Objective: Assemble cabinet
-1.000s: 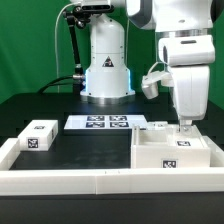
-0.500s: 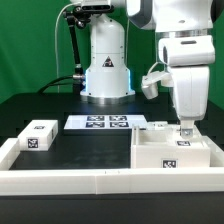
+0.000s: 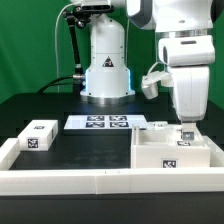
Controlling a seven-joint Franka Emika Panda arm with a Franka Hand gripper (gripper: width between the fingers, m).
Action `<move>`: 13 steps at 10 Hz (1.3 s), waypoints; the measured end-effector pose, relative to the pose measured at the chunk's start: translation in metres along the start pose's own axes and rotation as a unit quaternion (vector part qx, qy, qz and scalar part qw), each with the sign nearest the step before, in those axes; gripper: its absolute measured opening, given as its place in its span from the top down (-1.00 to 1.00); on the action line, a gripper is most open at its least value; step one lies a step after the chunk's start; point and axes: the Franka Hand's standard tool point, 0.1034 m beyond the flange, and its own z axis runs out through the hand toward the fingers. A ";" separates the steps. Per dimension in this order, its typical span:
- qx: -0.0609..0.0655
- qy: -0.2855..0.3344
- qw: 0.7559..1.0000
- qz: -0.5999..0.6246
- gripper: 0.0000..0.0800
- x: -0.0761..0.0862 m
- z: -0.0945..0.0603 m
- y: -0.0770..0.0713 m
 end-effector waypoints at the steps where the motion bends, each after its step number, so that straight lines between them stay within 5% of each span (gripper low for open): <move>1: 0.000 0.000 1.000 0.000 -0.99 0.000 0.000 0.000; 8: 0.000 0.000 1.000 0.000 -0.99 0.000 -0.001 0.000; 10: 0.000 -0.010 1.000 -0.005 -0.99 -0.002 -0.020 -0.017; 13: 0.006 -0.018 1.000 -0.004 -0.99 -0.004 -0.026 -0.051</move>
Offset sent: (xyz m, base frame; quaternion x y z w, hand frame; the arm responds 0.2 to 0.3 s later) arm 0.0000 0.0000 0.0000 0.0000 0.0000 0.0000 1.0000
